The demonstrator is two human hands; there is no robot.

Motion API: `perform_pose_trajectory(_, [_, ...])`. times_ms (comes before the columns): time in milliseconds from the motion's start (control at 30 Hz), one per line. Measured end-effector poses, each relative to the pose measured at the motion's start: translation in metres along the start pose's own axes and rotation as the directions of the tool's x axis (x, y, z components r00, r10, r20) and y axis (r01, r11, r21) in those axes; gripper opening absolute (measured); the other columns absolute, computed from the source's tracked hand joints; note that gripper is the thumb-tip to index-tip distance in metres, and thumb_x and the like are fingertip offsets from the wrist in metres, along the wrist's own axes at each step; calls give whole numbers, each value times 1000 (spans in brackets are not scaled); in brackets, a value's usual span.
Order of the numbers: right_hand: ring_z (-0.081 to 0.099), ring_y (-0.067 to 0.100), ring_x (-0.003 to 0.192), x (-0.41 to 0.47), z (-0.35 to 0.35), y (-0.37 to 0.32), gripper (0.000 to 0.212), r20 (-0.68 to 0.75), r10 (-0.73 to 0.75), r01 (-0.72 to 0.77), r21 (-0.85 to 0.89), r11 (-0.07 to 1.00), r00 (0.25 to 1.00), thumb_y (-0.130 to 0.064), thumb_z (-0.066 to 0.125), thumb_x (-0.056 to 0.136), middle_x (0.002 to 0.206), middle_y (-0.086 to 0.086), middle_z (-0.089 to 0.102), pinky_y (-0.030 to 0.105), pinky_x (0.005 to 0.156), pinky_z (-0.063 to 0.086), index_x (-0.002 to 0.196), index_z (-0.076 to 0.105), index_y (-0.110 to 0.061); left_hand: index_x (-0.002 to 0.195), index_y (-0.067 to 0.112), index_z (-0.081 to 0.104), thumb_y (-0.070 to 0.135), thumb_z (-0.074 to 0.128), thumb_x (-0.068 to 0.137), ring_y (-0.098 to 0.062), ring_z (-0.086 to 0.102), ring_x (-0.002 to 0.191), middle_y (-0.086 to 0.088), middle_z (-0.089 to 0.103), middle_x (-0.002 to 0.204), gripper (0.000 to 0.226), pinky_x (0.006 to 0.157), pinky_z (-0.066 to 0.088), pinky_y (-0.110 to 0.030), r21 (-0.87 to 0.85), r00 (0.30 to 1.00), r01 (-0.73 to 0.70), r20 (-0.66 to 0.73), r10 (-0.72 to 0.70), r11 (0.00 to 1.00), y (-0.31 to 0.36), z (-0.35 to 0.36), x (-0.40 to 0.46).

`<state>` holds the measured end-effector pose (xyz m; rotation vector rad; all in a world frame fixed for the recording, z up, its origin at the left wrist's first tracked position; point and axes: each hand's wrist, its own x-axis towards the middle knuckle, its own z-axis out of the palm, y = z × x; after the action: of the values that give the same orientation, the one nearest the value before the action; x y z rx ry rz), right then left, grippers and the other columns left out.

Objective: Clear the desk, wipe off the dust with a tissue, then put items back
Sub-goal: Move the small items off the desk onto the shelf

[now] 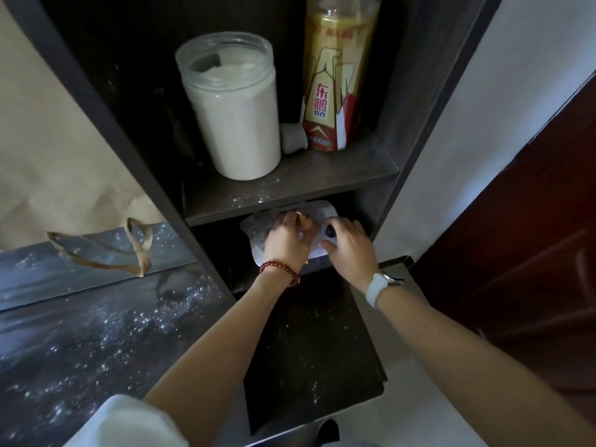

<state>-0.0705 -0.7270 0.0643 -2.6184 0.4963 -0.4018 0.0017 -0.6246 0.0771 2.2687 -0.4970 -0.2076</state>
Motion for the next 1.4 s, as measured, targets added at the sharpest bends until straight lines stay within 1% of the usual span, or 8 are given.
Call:
perform_pose_trajectory(200, [39, 33, 120, 12, 6, -2, 45, 32, 44, -47, 85, 995, 999, -6, 58, 84, 128, 17, 43, 43, 93, 42, 126, 44, -6, 110, 15, 56, 34, 57, 84, -33, 57, 103, -11, 63, 112, 32, 86, 47, -39, 118, 1000, 30, 1, -30, 993, -4, 9, 13])
perform_pose_trajectory(400, [41, 31, 124, -2, 10, -2, 62, -24, 54, -48, 221, 974, 998, -7, 62, 82, 133, 17, 38, 37, 94, 43, 136, 33, -7, 132, 24, 42, 34, 51, 87, -26, 40, 126, -4, 50, 135, 47, 105, 23, -40, 286, 998, 20, -58, -4, 958, -5, 5, -2])
perform_pose_trajectory(633, [47, 25, 116, -61, 11, -1, 41, -174, -24, 65, 234, 970, 985, -20, 49, 88, 122, 16, 51, 33, 95, 43, 125, 45, -5, 126, 16, 48, 39, 41, 79, -33, 51, 117, -10, 56, 127, 53, 96, 40, -46, 275, 982, -60, -154, 105, 960, -25, -4, -72])
perform_pose_trajectory(767, [51, 29, 112, -112, 33, -8, 43, 57, -36, 25, 173, 985, 998, -30, 37, 85, 120, 14, 56, 44, 92, 48, 119, 53, -8, 134, 18, 40, 29, 55, 83, -32, 37, 131, -10, 43, 140, 54, 105, 31, -46, 389, 996, 74, -74, -49, 918, -68, -13, -128])
perform_pose_trajectory(900, [53, 33, 115, -150, 59, -35, 46, 270, -93, 62, 122, 991, 958, -34, 35, 87, 123, 15, 58, 44, 96, 46, 118, 57, -8, 140, 26, 25, 36, 41, 91, -20, 15, 140, 1, 21, 152, 52, 114, 13, -40, 458, 960, 245, 10, -280, 855, -117, -36, -179])
perform_pose_trajectory(1033, [51, 29, 117, -173, 84, -102, 31, 392, -169, 94, 203, 975, 904, -17, 49, 90, 122, 13, 58, 37, 100, 40, 117, 57, -4, 137, 25, 31, 33, 42, 92, -21, 25, 136, 0, 30, 147, 47, 112, 21, -40, 408, 910, 401, -78, -406, 820, -166, -89, -233])
perform_pose_trajectory(1200, [56, 31, 105, -214, 133, -226, 42, 473, -347, 263, 236, 935, 809, -31, 34, 87, 109, 9, 64, 40, 91, 43, 108, 62, -8, 126, 20, 47, 25, 49, 88, -24, 38, 127, -3, 47, 134, 39, 103, 31, -40, 256, 830, 545, -295, -472, 798, -244, -181, -317])
perform_pose_trajectory(1400, [58, 37, 96, -288, 199, -367, 47, 579, -480, 382, 292, 877, 659, -31, 29, 80, 101, 15, 64, 42, 86, 47, 97, 65, -6, 120, 16, 52, 24, 48, 88, -28, 47, 118, -7, 53, 125, 33, 95, 37, -41, 187, 691, 703, -409, -596, 686, -343, -294, -432])
